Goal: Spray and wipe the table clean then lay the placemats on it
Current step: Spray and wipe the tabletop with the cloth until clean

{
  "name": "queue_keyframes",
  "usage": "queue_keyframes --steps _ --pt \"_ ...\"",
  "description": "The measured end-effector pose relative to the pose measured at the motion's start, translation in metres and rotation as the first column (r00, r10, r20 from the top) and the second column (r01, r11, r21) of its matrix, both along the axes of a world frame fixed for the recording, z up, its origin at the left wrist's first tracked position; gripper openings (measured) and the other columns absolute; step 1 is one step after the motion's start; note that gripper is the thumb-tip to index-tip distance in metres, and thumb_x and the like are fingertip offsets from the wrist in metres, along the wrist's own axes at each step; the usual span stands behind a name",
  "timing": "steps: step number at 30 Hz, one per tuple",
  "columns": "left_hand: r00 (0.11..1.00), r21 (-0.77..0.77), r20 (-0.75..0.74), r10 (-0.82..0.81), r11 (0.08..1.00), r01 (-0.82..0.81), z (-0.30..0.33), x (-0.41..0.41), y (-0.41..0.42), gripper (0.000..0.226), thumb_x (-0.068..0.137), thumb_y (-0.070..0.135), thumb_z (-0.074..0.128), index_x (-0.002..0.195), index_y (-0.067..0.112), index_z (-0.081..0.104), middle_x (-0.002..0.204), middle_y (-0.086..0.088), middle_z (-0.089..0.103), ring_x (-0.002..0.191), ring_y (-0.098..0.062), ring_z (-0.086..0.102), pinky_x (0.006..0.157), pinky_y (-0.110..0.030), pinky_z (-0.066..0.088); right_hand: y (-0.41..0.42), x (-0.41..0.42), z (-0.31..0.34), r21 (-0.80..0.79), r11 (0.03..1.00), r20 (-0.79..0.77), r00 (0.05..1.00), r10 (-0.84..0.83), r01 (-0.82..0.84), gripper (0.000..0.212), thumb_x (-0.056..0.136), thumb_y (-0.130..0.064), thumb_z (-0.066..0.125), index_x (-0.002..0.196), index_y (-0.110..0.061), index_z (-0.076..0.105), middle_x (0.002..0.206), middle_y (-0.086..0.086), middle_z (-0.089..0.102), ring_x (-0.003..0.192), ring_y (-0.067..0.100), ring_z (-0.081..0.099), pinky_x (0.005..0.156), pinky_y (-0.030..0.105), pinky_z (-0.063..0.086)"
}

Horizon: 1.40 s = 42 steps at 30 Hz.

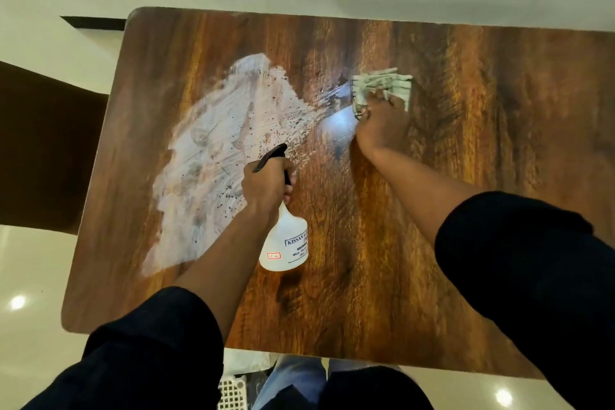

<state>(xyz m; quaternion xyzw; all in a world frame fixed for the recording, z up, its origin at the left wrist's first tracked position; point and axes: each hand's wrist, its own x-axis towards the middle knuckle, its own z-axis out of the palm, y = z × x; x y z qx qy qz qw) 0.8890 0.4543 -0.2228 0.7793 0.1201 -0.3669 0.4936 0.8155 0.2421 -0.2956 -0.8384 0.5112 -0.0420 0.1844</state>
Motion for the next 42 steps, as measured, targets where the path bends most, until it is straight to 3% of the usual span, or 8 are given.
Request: queue_keyframes --steps 8,13,16,22,25,30,36,42 --pt "0.991 0.016 -0.023 0.135 0.991 -0.134 -0.005 0.000 0.034 0.013 0.084 0.011 0.065 0.076 0.002 0.071 0.062 -0.014 0.063 0.044 -0.019 0.042 0.045 -0.027 0.035 0.122 0.046 -0.006 0.009 0.852 0.033 0.851 0.524 -0.524 0.052 0.096 -0.010 0.052 0.145 -0.029 0.053 0.155 -0.003 0.048 0.142 0.030 0.043 0.114 0.050 0.038" --pt "0.987 0.044 -0.026 0.159 0.986 -0.158 -0.002 0.006 0.047 0.014 0.085 0.012 0.066 0.075 0.004 0.071 0.061 -0.013 0.064 0.044 -0.018 0.043 0.045 -0.027 0.035 0.121 0.037 -0.004 0.060 0.786 0.145 0.785 0.603 -0.615 0.047 0.100 -0.027 0.058 0.147 -0.031 0.052 0.155 -0.009 0.048 0.144 0.021 0.040 0.113 0.046 0.039" --pt "0.984 0.015 -0.029 0.173 0.985 -0.173 0.001 0.015 0.049 0.011 0.086 0.009 0.066 0.081 0.003 0.073 0.060 -0.012 0.063 0.045 -0.019 0.042 0.045 -0.028 0.035 0.088 0.034 -0.003 0.019 0.870 0.152 0.862 0.484 -0.492 0.044 0.099 -0.035 0.059 0.143 -0.036 0.055 0.147 -0.006 0.056 0.134 0.019 0.049 0.104 0.040 0.048" --pt "0.987 -0.096 -0.011 0.160 0.982 -0.160 0.006 0.033 0.054 0.035 0.090 0.003 0.062 0.083 0.036 0.072 0.061 -0.012 0.059 0.047 -0.019 0.040 0.045 -0.028 0.035 0.026 0.036 -0.007 0.016 0.999 0.139 0.990 0.038 -0.041 0.043 0.099 -0.026 0.059 0.143 -0.026 0.058 0.151 -0.005 0.053 0.144 0.023 0.039 0.118 0.035 0.030" --pt "0.983 -0.112 -0.027 0.180 0.977 -0.182 0.002 0.043 0.055 0.045 0.090 0.003 0.062 0.112 0.041 0.071 0.065 -0.012 0.060 0.049 -0.018 0.040 0.045 -0.029 0.036 0.044 0.050 -0.006 -0.052 0.998 0.108 0.994 -0.027 0.032 0.041 0.097 -0.020 0.059 0.138 -0.023 0.062 0.147 -0.004 0.057 0.141 0.027 0.042 0.115 0.039 0.036" --pt "0.978 -0.054 -0.037 0.206 0.977 -0.208 -0.001 0.062 0.055 0.023 0.087 0.004 0.065 0.106 0.006 0.077 0.065 -0.015 0.062 0.048 -0.020 0.041 0.042 -0.027 0.035 0.099 0.085 -0.002 -0.008 0.986 0.133 0.977 0.165 -0.165 0.047 0.098 -0.019 0.059 0.144 -0.027 0.055 0.152 -0.002 0.052 0.145 0.029 0.039 0.119 0.048 0.033" --pt "0.983 -0.056 0.013 0.182 0.982 -0.181 -0.003 0.085 0.055 0.012 0.086 0.005 0.065 0.079 0.009 0.075 0.061 -0.014 0.062 0.046 -0.021 0.041 0.044 -0.029 0.034 0.144 0.114 -0.006 -0.029 0.823 0.144 0.812 0.566 -0.568 0.047 0.096 -0.015 0.058 0.143 -0.022 0.057 0.152 -0.004 0.052 0.141 0.027 0.042 0.111 0.045 0.035" --pt "0.985 -0.025 0.044 0.165 0.986 -0.164 -0.009 0.107 0.057 0.016 0.082 0.010 0.066 0.090 0.001 0.077 0.063 -0.014 0.063 0.048 -0.022 0.045 0.046 -0.032 0.039 0.092 0.119 -0.009 -0.084 0.926 0.226 0.898 0.377 -0.367 0.040 0.098 -0.020 0.060 0.138 -0.026 0.062 0.142 -0.004 0.061 0.132 0.024 0.052 0.108 0.041 0.044"
